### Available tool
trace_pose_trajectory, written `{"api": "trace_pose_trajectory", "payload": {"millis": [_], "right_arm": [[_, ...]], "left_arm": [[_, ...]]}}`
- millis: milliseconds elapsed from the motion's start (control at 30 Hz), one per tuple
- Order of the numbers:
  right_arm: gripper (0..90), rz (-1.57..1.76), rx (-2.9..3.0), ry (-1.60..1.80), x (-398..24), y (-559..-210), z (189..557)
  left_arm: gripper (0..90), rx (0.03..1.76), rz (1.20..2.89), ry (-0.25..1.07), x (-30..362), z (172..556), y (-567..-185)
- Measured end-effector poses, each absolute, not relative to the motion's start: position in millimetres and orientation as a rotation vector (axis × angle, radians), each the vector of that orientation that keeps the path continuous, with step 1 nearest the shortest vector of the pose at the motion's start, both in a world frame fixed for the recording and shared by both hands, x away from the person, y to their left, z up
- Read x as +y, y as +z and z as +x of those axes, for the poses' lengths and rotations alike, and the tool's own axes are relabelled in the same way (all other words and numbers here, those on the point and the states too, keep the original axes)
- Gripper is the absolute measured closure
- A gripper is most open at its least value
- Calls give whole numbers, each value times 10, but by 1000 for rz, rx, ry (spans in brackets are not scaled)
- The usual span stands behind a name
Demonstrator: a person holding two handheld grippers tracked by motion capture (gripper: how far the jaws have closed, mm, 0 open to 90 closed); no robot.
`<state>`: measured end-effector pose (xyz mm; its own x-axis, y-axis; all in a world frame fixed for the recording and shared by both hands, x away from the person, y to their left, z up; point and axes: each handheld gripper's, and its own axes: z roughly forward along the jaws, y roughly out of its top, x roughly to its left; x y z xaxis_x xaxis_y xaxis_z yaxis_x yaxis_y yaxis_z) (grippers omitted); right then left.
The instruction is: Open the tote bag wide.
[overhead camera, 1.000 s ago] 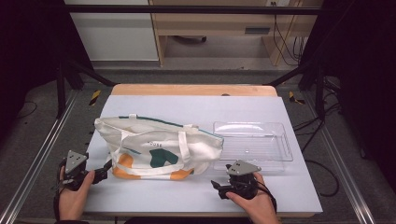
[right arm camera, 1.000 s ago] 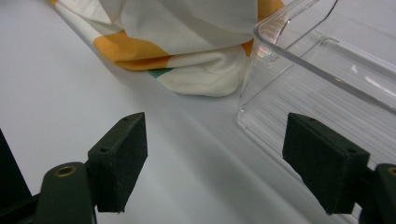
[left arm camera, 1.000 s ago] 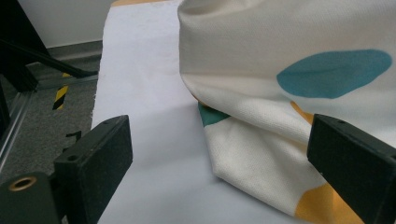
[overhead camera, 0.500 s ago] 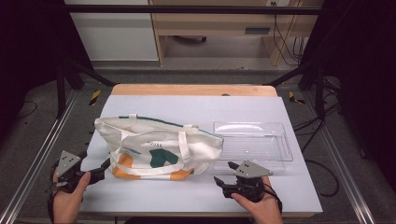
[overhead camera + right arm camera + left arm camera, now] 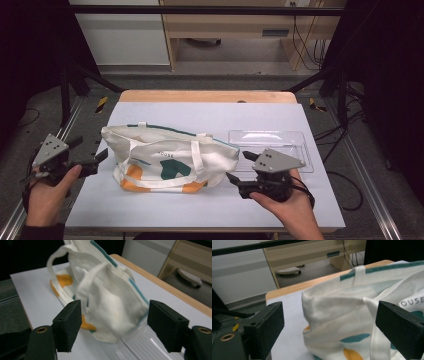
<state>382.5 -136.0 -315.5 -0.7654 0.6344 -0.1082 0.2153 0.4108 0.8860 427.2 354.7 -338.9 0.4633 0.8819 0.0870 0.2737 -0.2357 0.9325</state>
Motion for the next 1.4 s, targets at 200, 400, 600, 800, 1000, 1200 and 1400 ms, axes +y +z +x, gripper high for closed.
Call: {"api": "trace_pose_trajectory", "payload": {"millis": [200, 400, 600, 800, 1000, 1200, 1400], "right_arm": [[344, 656, 2318, 1264, -848, -3040, 4110], [506, 621, 2347, 1226, -408, -3066, 4477], [605, 637, 2401, 1141, -120, -3158, 4751], [710, 654, 2469, 1053, -14, -3255, 4888], [859, 610, 2487, 1068, -26, -3256, 4787], [872, 560, 2498, 1150, -58, -3274, 4446], [872, 521, 2527, 1210, -58, -3370, 4189]], "left_arm": [[140, 924, 1834, 774, 3432, 4484, -3195], [220, 845, 1933, 756, 3235, 4758, -3120], [268, 801, 1998, 728, 3053, 4947, -3087], [289, 761, 2053, 700, 2910, 5082, -3045], [297, 740, 2087, 688, 2828, 5100, -2992], [302, 740, 2127, 675, 2787, 5122, -2996], [304, 739, 2133, 665, 2753, 5162, -2927]]}}
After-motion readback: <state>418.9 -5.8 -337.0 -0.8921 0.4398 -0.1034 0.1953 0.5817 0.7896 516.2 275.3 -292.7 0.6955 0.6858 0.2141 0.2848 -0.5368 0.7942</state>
